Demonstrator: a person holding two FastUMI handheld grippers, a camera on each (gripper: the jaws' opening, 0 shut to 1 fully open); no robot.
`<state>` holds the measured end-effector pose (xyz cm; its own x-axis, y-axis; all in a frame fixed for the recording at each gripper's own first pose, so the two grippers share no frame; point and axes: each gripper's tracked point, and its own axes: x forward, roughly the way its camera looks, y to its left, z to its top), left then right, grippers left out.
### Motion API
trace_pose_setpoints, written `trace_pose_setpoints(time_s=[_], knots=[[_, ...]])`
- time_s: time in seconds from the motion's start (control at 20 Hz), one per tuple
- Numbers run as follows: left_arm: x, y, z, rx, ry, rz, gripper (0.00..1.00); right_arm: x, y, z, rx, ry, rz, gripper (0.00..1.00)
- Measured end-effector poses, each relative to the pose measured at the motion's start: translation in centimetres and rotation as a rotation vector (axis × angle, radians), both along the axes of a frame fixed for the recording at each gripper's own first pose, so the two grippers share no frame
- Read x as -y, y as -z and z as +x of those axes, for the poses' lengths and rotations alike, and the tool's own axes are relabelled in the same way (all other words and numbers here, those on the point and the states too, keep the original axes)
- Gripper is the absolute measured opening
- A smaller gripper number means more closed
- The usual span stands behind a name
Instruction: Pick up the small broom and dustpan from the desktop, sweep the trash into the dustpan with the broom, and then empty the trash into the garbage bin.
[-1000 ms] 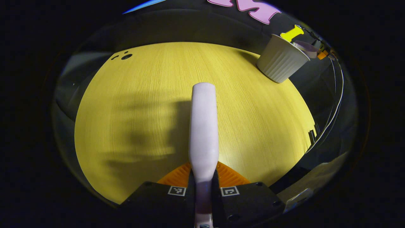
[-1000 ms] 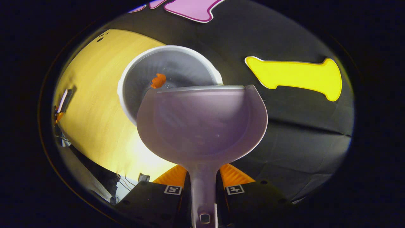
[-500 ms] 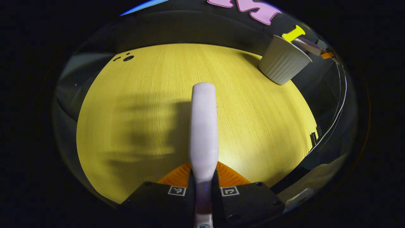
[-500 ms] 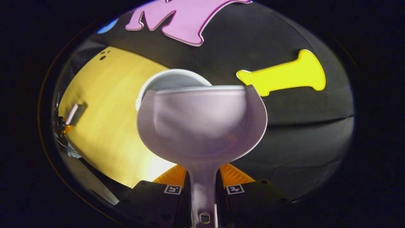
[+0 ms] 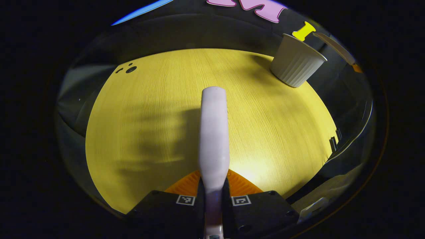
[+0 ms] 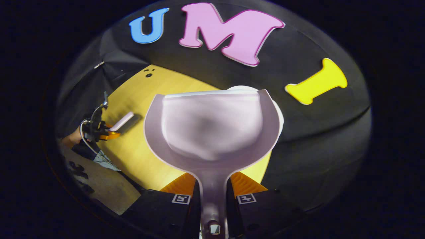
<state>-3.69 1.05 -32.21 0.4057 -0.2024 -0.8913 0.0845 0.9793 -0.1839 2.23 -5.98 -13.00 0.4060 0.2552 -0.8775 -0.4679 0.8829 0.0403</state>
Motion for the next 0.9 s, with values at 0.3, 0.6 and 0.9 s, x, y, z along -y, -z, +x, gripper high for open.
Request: trace_pose_setpoints(time_s=[0.3, 0.6, 0.9], knots=[[0.1, 0.8, 1.1, 0.002, -0.004, 0.063, 0.24, -6.9, 10.6, -7.7, -0.134, -0.007, 0.086, 0.36], [0.2, 2.4, 2.6, 0.001, 0.01, 0.108, 0.25, -10.2, 19.9, -10.9, -0.171, 0.049, 0.069, 0.36], [0.6, 3.6, 3.3, -0.008, 0.037, 0.159, 0.25, -12.2, 24.9, -11.5, -0.177, 0.06, 0.079, 0.36]])
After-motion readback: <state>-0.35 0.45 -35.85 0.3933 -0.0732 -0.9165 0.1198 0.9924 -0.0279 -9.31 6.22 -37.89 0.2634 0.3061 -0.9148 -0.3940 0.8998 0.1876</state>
